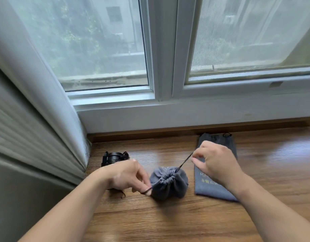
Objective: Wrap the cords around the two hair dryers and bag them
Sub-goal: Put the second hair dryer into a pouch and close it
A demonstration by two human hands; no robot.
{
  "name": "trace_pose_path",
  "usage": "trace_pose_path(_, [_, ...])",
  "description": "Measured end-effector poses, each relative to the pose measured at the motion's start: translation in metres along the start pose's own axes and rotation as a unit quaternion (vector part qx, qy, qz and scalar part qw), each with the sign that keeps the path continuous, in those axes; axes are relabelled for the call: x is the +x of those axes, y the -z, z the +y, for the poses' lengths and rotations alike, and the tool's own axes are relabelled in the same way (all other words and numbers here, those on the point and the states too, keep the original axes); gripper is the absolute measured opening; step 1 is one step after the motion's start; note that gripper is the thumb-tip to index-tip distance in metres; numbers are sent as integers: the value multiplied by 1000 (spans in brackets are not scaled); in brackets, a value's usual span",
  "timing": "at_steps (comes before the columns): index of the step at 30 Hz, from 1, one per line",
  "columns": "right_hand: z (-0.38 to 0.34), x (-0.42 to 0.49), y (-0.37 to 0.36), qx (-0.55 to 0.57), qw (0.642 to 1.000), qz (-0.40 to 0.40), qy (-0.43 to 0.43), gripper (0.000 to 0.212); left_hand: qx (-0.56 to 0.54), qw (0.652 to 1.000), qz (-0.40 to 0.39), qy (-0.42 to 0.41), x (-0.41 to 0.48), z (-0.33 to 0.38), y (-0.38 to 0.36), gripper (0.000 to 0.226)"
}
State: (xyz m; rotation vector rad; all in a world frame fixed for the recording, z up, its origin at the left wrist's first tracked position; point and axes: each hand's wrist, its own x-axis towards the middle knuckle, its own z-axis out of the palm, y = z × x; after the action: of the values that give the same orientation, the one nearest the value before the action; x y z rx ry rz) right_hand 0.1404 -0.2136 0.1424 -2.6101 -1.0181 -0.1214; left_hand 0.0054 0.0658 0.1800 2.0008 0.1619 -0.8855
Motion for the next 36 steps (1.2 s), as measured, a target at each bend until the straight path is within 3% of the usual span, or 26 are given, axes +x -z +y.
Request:
trace_pose_path(3, [-20, 6, -16, 85, 990, 78, -81, 23, -127, 990, 39, -49, 5, 8, -20, 25])
trace_pose_path(7, [-40, 19, -25, 260, 949, 104, -147, 31, -243, 949, 171, -108, 12, 20, -44, 41])
trace_pose_path(11, [-44, 25, -27, 509, 848, -31, -144, 34, -319, 884, 323, -111, 18, 30, -53, 13])
trace_pose_path(13, [-47, 22, -28, 542, 826, -100, -116, 42, -314, 876, 352, -100, 22, 33, -57, 15])
trace_pose_path(15, [-52, 22, -29, 539, 825, -145, -93, 38, -298, 881, 351, -109, 28, 34, -61, 23])
trace_pose_path(24, [-53, 23, -7, 402, 899, -160, -61, 46, -34, 961, 230, -148, 29, 32, -48, 43])
trace_pose_path(30, [-63, 23, 19, 240, 962, -130, -34, 17, 92, 951, 253, -153, 27, 39, -38, 27])
trace_pose_path(33, [-67, 19, 27, 171, 978, -120, -18, 19, 125, 940, 266, -171, 23, 45, -42, 26])
trace_pose_path(36, [-65, 14, 33, 147, 982, -119, -1, 20, 82, 940, 278, -180, 22, 46, -47, 18])
